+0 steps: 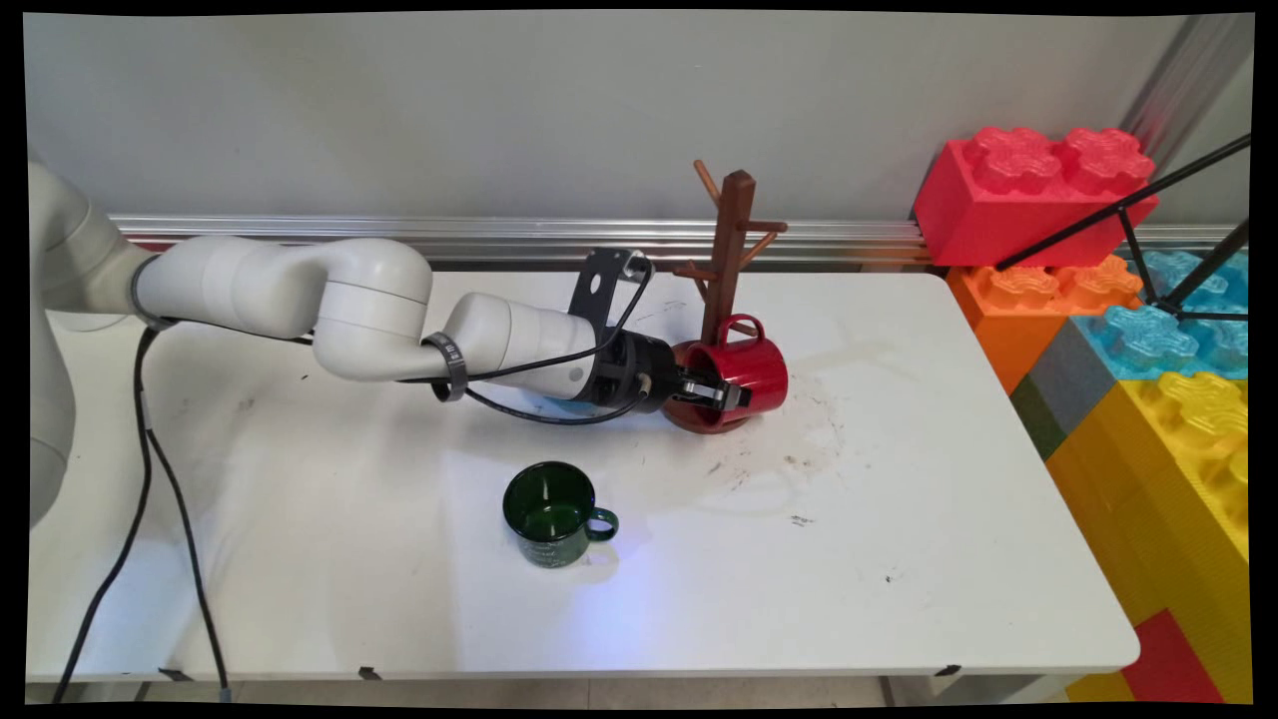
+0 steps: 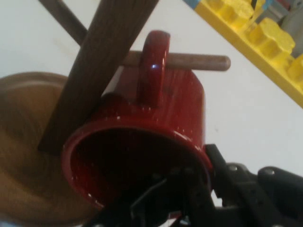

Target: Place the picked object on the table

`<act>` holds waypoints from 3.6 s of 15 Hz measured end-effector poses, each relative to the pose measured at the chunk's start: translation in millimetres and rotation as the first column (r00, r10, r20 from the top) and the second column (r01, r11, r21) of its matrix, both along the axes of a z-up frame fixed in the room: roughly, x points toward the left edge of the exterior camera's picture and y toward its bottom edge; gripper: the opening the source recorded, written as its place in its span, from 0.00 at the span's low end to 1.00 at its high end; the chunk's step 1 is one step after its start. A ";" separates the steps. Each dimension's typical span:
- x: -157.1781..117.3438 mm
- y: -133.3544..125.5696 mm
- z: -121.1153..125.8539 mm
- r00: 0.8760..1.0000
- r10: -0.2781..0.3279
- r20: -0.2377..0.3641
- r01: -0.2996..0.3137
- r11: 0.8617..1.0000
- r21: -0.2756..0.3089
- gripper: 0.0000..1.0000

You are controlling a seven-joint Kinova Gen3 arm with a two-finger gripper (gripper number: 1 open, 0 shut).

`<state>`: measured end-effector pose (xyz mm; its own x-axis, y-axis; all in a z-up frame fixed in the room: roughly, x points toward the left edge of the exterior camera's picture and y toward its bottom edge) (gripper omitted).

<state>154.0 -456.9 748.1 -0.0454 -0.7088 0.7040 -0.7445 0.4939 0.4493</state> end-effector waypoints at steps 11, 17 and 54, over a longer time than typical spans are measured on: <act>7.8 3.8 9.4 1.000 -0.006 -0.001 0.006 1.000 0.015 0.00; 4.3 6.4 17.1 1.000 -0.011 -0.020 0.012 1.000 0.021 0.00; -65.6 76.1 151.2 0.956 -0.201 0.213 0.166 0.971 0.174 0.00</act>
<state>88.4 -380.7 899.4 -0.3312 -0.7710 0.5439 -0.7387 0.5705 0.3588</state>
